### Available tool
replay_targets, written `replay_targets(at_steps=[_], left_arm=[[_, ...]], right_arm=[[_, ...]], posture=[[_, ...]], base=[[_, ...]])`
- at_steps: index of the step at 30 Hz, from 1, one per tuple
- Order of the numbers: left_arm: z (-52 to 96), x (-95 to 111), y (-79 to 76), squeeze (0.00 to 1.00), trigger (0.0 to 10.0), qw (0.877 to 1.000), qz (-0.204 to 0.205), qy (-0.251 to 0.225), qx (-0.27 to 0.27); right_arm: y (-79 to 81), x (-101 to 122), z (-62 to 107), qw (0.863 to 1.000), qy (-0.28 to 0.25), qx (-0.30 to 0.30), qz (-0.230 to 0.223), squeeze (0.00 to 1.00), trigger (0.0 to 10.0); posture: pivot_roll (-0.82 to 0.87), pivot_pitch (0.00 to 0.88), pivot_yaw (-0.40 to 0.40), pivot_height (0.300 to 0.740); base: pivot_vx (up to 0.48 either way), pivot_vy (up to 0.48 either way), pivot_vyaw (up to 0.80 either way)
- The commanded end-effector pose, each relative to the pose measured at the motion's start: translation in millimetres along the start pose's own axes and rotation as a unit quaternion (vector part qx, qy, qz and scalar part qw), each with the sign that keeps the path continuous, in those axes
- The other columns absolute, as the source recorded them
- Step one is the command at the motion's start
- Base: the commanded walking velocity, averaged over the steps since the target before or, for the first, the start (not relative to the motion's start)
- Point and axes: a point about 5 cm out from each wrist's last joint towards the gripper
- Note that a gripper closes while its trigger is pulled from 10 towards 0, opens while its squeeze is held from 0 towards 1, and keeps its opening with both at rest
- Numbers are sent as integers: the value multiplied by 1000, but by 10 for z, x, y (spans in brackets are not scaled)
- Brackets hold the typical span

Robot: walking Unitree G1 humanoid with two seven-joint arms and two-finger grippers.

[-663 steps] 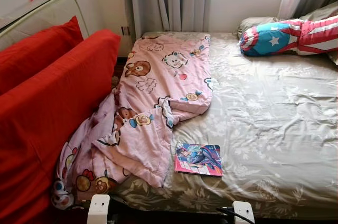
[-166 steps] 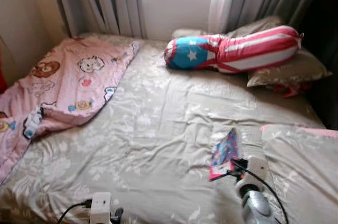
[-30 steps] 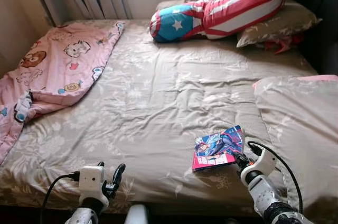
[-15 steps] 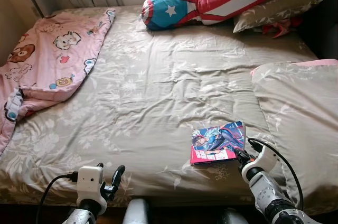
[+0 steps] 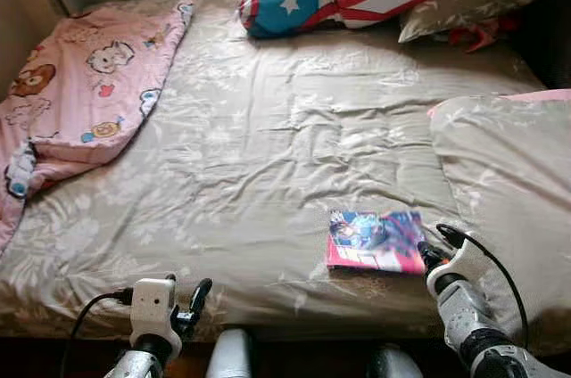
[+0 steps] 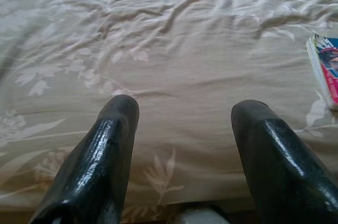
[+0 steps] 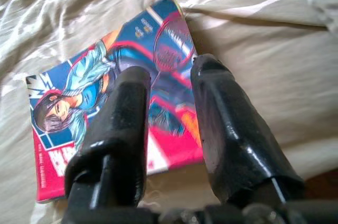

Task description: Clean up the room

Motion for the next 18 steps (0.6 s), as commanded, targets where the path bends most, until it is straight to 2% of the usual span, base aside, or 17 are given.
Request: replay_targets(at_steps=[1,6,7,8,9,10,14,15,18], left_arm=[[17,-34,3,0,10000,1000,1,12,2],[-22,-58,-8,0,10000,1000,4,14,4],[-38,-71,-11,0,10000,1000,7,15,5],[-83,-110,-4,0,10000,1000,19,20,13],[-83,-110,-4,0,10000,1000,19,20,13],[-123,-145,9,0,10000,999,27,26,20],[-193,-241,43,0,10000,998,43,45,33],[-240,-325,53,0,10000,996,47,63,38],[-307,-469,42,0,10000,993,51,100,36]], right_arm=[[-38,24,4,1000,-8,-16,11,0,10000],[-86,102,8,999,-31,-28,-3,0,10000],[-79,95,10,999,-33,-22,3,0,10000],[-30,19,22,999,-27,2,34,0,10000],[-30,19,22,999,-27,2,34,0,10000],[9,-51,35,998,-21,22,59,0,10000],[32,-204,80,996,-11,44,82,0,10000],[19,-359,129,995,7,52,90,0,10000],[-75,-655,253,993,44,47,96,0,10000]], posture=[[168,206,67,646],[156,192,57,646],[152,182,50,646],[141,161,41,646],[141,161,41,646],[130,143,34,646],[115,117,27,651],[95,76,23,661],[77,30,24,686]], base=[[0,0,0],[0,0,0],[0,0,0],[0,0,0],[0,0,0],[0,0,0],[0,0,0],[0,0,0],[0,0,0]])
Point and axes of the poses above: a point about 5 cm out from each wrist's last joint towards the gripper, its own z axis pointing back from the gripper into the wrist, its own x axis along the axis of the wrist's last joint, y = z × x, and after that the axes turned 3 degrees about -z, right-handed
